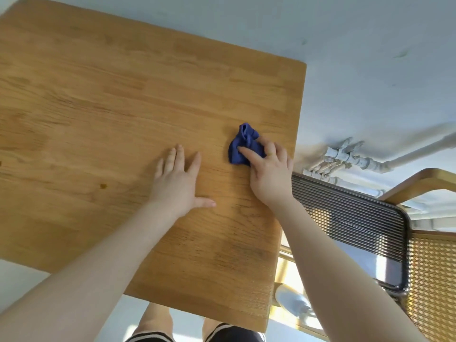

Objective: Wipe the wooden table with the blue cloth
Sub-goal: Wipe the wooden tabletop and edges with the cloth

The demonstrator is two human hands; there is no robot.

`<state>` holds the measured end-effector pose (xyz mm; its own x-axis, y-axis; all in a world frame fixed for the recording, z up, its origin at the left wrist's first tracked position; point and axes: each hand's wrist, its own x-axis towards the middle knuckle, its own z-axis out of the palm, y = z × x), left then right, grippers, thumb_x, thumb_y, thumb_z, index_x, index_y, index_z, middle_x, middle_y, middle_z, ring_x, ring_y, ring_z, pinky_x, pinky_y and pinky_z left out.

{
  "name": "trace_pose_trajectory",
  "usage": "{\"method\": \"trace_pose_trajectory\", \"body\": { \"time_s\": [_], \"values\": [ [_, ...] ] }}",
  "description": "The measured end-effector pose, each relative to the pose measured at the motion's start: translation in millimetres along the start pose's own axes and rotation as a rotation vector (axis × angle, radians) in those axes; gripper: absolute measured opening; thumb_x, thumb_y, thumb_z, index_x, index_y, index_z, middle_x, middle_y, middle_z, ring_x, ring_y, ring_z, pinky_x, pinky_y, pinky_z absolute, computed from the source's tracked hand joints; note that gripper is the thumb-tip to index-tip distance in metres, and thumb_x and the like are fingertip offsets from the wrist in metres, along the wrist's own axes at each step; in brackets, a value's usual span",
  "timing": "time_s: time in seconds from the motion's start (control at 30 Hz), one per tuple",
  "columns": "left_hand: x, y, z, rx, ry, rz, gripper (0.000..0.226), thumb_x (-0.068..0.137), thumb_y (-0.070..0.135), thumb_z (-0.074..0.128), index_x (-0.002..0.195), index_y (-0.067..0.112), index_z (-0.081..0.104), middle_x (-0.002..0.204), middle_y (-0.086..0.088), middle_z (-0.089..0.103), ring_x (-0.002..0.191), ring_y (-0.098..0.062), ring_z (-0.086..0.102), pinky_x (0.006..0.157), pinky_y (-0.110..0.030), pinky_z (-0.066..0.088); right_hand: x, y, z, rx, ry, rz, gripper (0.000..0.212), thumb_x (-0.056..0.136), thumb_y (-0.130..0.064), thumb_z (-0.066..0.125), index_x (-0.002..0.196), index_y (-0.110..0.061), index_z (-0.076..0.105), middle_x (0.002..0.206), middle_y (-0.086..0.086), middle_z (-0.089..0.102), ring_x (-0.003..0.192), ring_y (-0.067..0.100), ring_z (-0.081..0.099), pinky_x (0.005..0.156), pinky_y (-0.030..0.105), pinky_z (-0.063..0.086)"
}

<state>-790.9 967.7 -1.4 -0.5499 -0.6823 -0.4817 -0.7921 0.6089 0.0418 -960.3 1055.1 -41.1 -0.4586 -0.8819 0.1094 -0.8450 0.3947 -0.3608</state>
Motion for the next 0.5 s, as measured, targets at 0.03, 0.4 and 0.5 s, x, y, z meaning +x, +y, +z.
{"method": "trace_pose_trajectory", "body": {
  "time_s": [0.03, 0.4, 0.5],
  "values": [
    [-2, 2, 1, 0.026, 0.036, 0.014, 0.117, 0.070, 0.073, 0.055, 0.148, 0.021, -0.014, 0.155, -0.013, -0.020, 0.143, -0.027, -0.017, 0.116, -0.043, -0.006, -12, 1, 0, 0.015, 0.004, -0.053, 0.040, 0.080, -0.016, 0.046, 0.113, -0.031, 0.063, 0.127, 0.009, 0.052, 0.112, 0.037, 0.044, 0.087, 0.049, 0.036],
    [-11, 27, 9, 0.058, -0.021, 0.240, 0.126, 0.066, 0.073, 0.058, 0.146, 0.015, -0.019, 0.153, -0.009, -0.026, 0.143, -0.020, -0.019, 0.117, -0.038, -0.010, 21, 39, -10, 0.033, 0.020, 0.045, 0.042, 0.080, -0.013, 0.042, 0.112, -0.028, 0.066, 0.130, 0.010, 0.050, 0.112, 0.041, 0.042, 0.092, 0.046, 0.032],
    [-9, 29, 9, 0.041, -0.033, 0.239, 0.125, 0.066, 0.069, 0.061, 0.147, 0.015, -0.017, 0.153, -0.010, -0.027, 0.144, -0.022, -0.017, 0.117, -0.036, -0.007, -13, 32, -11, 0.050, 0.042, -0.046, 0.044, 0.077, -0.019, 0.037, 0.108, -0.029, 0.066, 0.124, 0.009, 0.053, 0.108, 0.037, 0.044, 0.086, 0.044, 0.035]
  ]
}}
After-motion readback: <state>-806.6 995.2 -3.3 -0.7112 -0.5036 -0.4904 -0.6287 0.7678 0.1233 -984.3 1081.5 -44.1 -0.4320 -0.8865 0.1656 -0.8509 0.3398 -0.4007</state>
